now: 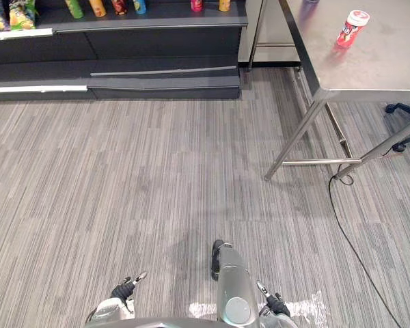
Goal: Put the gum and the chips on the shelf.
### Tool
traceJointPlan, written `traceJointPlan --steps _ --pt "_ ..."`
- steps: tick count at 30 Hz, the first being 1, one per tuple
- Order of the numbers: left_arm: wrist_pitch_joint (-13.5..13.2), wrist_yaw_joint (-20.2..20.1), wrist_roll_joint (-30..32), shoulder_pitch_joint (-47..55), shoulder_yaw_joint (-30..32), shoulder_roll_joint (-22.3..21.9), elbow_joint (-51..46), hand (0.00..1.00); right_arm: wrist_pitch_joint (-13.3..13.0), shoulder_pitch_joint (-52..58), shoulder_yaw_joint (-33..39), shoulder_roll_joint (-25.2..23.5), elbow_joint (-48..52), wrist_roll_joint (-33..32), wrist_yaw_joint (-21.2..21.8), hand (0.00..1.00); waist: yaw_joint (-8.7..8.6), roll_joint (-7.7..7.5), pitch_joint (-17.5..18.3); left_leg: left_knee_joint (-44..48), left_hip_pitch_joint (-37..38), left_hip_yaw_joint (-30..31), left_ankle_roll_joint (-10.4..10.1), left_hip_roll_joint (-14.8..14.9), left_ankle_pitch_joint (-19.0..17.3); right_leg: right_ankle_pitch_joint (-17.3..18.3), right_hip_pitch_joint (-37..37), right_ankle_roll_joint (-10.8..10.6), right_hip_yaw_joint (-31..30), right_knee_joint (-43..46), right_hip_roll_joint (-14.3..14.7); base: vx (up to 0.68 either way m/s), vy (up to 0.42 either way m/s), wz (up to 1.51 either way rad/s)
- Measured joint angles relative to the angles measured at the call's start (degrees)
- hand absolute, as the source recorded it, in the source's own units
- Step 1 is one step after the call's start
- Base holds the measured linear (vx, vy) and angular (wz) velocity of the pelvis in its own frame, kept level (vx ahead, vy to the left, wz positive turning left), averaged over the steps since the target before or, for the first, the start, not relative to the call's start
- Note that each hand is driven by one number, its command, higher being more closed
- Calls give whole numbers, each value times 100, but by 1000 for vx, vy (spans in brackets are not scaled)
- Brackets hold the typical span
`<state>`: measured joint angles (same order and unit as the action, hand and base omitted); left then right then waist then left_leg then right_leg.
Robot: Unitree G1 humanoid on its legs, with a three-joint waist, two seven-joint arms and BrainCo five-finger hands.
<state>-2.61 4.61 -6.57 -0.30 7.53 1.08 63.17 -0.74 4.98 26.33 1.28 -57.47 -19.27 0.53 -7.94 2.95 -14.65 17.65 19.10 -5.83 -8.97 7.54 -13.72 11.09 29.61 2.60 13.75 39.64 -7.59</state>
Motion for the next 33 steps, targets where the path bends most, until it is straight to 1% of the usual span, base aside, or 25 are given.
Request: traceJointPlan --steps 1,2,3,4,5,6,7,8,9,10,12,15,17,18,20,21,22,23,25,26,28,29,30,31,33 --pt "0 -9 0 -12 0 -17 -10 0 0 3 20 0 21 -20 3 0 -23 25 28 300 -156 82 -74 15 153 97 -15 16 23 32 -1 373 -168 11" --pt "3 -20 -4 -34 19 -46 -53 0 -4 -4 28 10 44 -108 5 0 -32 63 58 895 -490 187 -235 41 664 227 -113 70 35 -14 26 478 -174 -5" --pt "3 -30 -27 -51 44 -56 -73 0 -1 -1 35 12 42 -110 3 0 -16 93 72 1456 -764 164 -258 80 1404 297 -347 144 25 -198 78 569 -198 -12" --pt "-1 -34 -158 -42 100 -66 -123 0 -3 4 38 7 41 -111 2 0 1 100 76 1929 -936 123 -271 193 1590 325 -593 195 9 -393 144 476 -153 -11" --pt "-2 -35 -231 -32 163 -72 -169 0 -4 7 38 10 40 -111 1 0 26 97 75 2248 -1051 9 -282 276 1559 333 -773 209 6 -533 197 432 -149 -16" --pt "-10 -30 -235 -16 264 -76 -201 0 -5 20 36 22 35 -119 1 0 45 79 71 2770 -1217 -365 -206 553 1396 347 -1192 232 5 -819 294 419 -152 -17" --pt "-9 -32 -235 27 341 -92 -242 0 -8 20 32 23 28 -145 0 0 45 53 66 2992 -1323 -759 59 801 1196 359 -1514 250 -20 -1039 352 460 -171 -18" --pt "-8 -31 -242 77 468 -106 -280 0 -13 20 31 46 26 -154 -8 0 53 -13 79 3126 -1476 -1213 408 1066 873 361 -1849 249 -72 -1291 379 279 -92 -22" --pt "-11 -28 -287 101 553 -108 -286 0 -15 10 33 64 25 -157 -12 0 93 -46 99 3091 -1623 -1433 494 1164 657 355 -2034 239 -138 -1442 379 362 -74 -33" --pt "-25 -12 -445 114 699 -106 -349 0 -21 -19 40 87 19 -160 -21 0 155 -94 83 2891 -1815 -1557 422 1222 448 347 -2253 227 -230 -1595 376 275 -13 -38" --pt "-65 17 -500 144 771 -99 -448 0 -30 -30 73 106 12 -159 -25 0 271 -136 62 2182 -2135 -1525 352 1172 280 342 -2554 213 -386 -1772 331 275 75 -44" --pt "-126 43 -686 150 780 -102 -538 0 -39 -6 202 100 -66 -160 -29 0 330 -188 85 636 -2642 -1305 255 833 345 511 -2864 -28 -484 -1848 54 192 149 -13" --pt "-188 129 -861 221 760 -106 -619 0 -45 42 189 121 -169 -161 -59 0 338 -142 103 -715 -2948 -1069 8 619 683 807 -3143 -215 -500 -1835 -97 280 297 6" --pt "-215 148 -932 258 745 -96 -624 0 -48 77 174 116 -169 -160 -67 0 348 -96 129 -910 -3118 -1039 -49 637 725 883 -3245 -309 -499 -1848 -97 343 358 -1" --pt "-227 174 -1082 297 728 -88 -621 0 -56 154 76 157 -168 -159 -82 0 348 33 137 -959 -3449 -1115 -45 762 727 1035 -3531 -527 -516 -1930 -51 308 337 -14" --pt "-229 179 -1117 397 685 -68 -619 0 -60 190 -7 196 -173 -155 -85 0 378 96 125 -868 -3518 -1127 67 821 969 1143 -3729 -705 -649 -1990 -42 402 437 -40" --pt "-225 179 -1123 452 685 -30 -611 0 -60 197 -41 205 -176 -152 -89 0 415 40 138 -721 -3484 -1140 100 805 1273 1201 -3805 -762 -798 -2022 -109 524 504 -76" --pt "-241 188 -1248 566 719 32 -626 0 -67 188 -136 105 -179 -144 -84 0 512 -65 277 -289 -3549 -1297 172 733 1373 1207 -3928 -737 -1035 -2371 -266 463 379 -73" --pt "-287 177 -1297 564 738 128 -622 0 -84 126 -205 -22 -157 -135 -72 0 568 -154 310 299 -3753 -1260 396 677 1225 923 -4015 -750 -1307 -2572 -319 459 290 -62" --pt "-304 170 -1301 564 795 158 -620 0 -82 119 -209 -89 -140 -131 -67 0 570 -307 353 609 -3767 -1284 504 594 932 731 -4044 -881 -1440 -2615 -459 504 370 -42" --pt "-306 168 -1316 564 933 146 -590 0 -81 137 -214 -134 -151 -124 -67 0 592 -392 404 819 -3683 -1455 573 505 751 554 -4075 -937 -1643 -2667 -645 386 314 -41" --pt "-309 173 -1333 564 1041 149 -562 0 -81 148 -238 -159 -184 -121 -60 0 649 -482 458 943 -3589 -1587 613 416 635 398 -4083 -985 -1813 -2701 -815 298 215 -59" --pt "-308 171 -1344 566 1095 151 -564 0 -80 143 -257 -178 -199 -125 -54 0 644 -514 479 1107 -3587 -1576 638 392 588 258 -4079 -1031 -1902 -2694 -911 394 265 -64" --pt "-305 177 -1342 588 1095 153 -552 0 -83 134 -255 -174 -194 -137 -31 0 639 -478 498 1366 -3589 -1571 647 398 471 17 -4058 -1082 -1980 -2633 -936 291 198 -48" --pt "-305 175 -1341 629 1111 158 -441 0 -85 185 -255 -155 -189 -138 -30 0 653 -438 661 1492 -3570 -1568 635 416 312 -348 -3837 -1045 -2142 -2390 -937 257 196 -46"
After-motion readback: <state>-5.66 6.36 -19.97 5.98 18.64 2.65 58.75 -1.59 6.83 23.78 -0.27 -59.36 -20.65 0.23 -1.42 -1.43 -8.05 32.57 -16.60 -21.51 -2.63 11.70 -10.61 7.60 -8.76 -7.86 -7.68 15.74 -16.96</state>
